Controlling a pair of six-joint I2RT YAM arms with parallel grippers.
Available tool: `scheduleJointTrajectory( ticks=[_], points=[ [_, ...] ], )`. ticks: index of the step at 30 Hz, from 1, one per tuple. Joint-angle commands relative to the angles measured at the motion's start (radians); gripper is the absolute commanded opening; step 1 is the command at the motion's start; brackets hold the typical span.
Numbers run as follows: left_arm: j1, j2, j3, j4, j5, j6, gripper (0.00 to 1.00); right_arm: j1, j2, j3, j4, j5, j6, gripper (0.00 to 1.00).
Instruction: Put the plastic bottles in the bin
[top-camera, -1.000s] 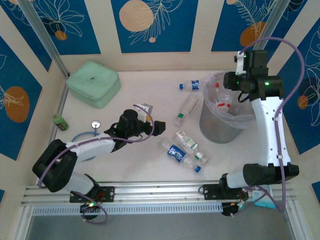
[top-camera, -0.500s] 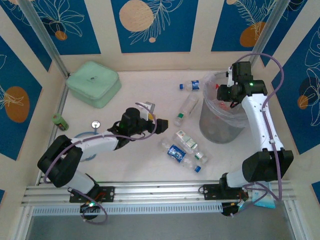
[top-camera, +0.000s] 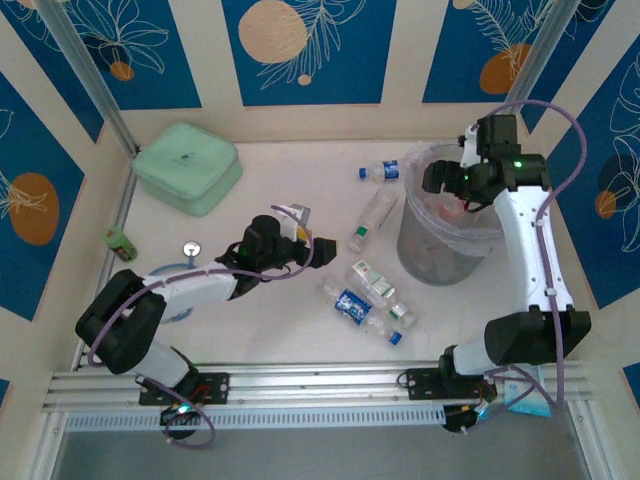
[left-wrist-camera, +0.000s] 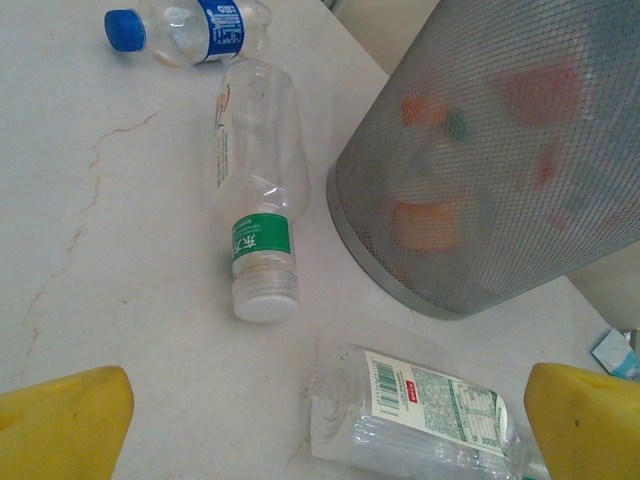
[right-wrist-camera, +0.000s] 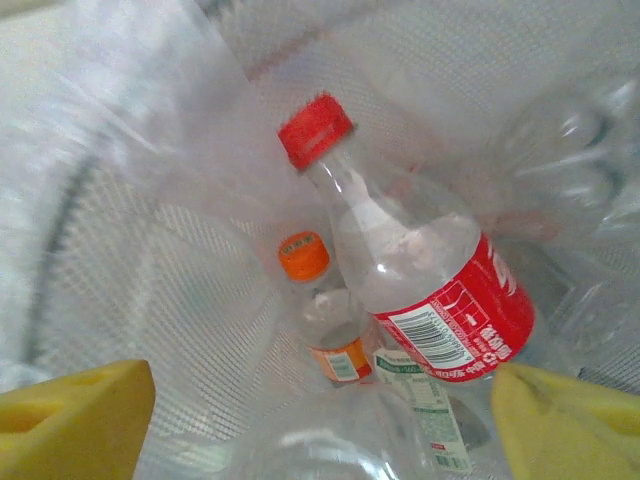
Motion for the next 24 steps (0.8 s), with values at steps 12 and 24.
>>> scheduleJointTrajectory(
  ticks=[12, 24],
  points=[
    [-0.002, 0.011, 0.017, 0.031, 0.033, -0.007, 1.0, -0.009, -0.005, 0.0, -0.062, 0.004, 0.006, 0.43],
    [-0.003, 0.049, 0.056, -0.044, 0.033, -0.004, 1.0, -0.006, -0.028, -0.047, 0.017, 0.007, 0.035, 0.37]
  ],
)
